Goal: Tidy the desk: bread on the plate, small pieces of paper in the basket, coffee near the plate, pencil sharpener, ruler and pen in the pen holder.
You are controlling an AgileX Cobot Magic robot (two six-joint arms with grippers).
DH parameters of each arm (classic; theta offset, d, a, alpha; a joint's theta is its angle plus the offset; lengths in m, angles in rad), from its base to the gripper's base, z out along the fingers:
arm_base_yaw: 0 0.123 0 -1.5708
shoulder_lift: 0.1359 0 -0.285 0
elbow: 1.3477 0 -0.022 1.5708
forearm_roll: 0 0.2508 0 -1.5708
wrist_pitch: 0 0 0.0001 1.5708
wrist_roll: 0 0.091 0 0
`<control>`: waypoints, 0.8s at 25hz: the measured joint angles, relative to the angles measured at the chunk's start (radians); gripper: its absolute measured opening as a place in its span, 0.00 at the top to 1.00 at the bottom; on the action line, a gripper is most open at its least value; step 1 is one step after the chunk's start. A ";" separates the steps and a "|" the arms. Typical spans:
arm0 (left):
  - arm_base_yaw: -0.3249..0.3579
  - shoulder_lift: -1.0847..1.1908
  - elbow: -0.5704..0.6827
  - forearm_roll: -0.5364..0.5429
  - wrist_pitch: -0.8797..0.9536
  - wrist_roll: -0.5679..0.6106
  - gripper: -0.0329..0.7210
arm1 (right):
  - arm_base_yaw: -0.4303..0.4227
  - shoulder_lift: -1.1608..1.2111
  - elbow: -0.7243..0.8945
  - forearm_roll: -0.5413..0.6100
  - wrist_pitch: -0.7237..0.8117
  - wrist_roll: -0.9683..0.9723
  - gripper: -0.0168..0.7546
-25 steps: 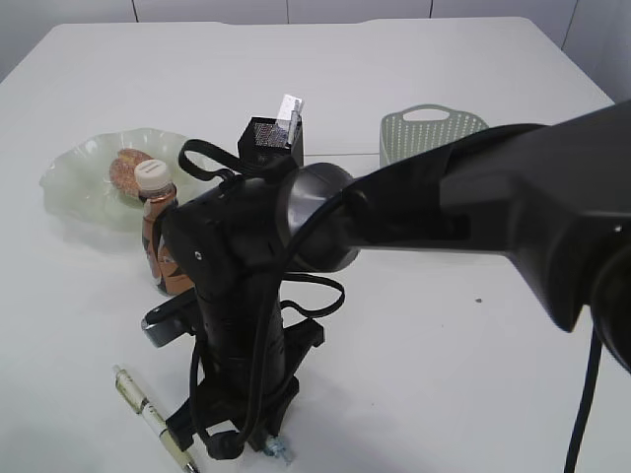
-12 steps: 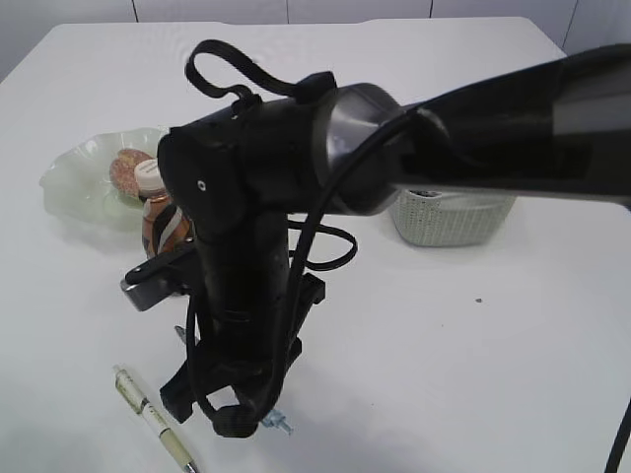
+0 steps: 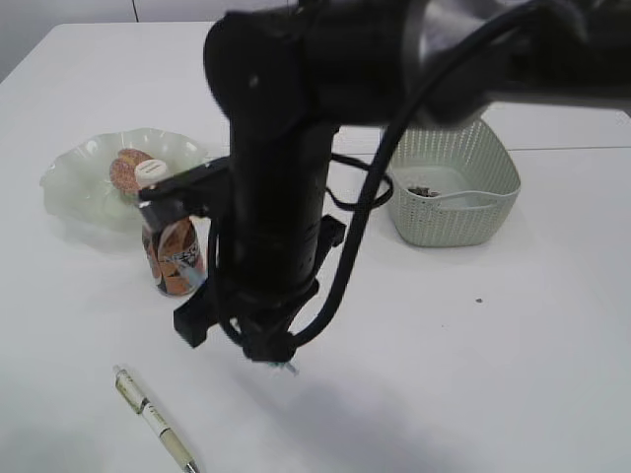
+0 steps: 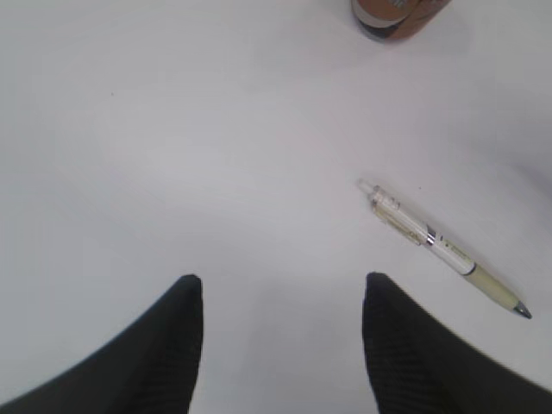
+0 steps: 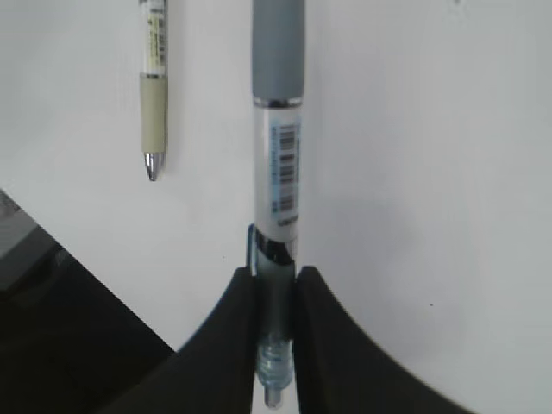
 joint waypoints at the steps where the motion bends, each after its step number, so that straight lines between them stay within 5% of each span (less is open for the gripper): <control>1: 0.000 0.000 0.000 0.000 0.002 0.014 0.38 | -0.013 -0.020 0.000 0.012 0.001 -0.010 0.88; 15: 0.000 0.000 0.000 -0.051 0.050 0.089 0.38 | -0.100 -0.364 0.076 0.019 0.018 -0.036 0.88; 20: -0.065 0.000 0.000 -0.058 0.063 0.150 0.38 | -0.100 -0.482 0.167 0.013 0.028 -0.059 0.88</control>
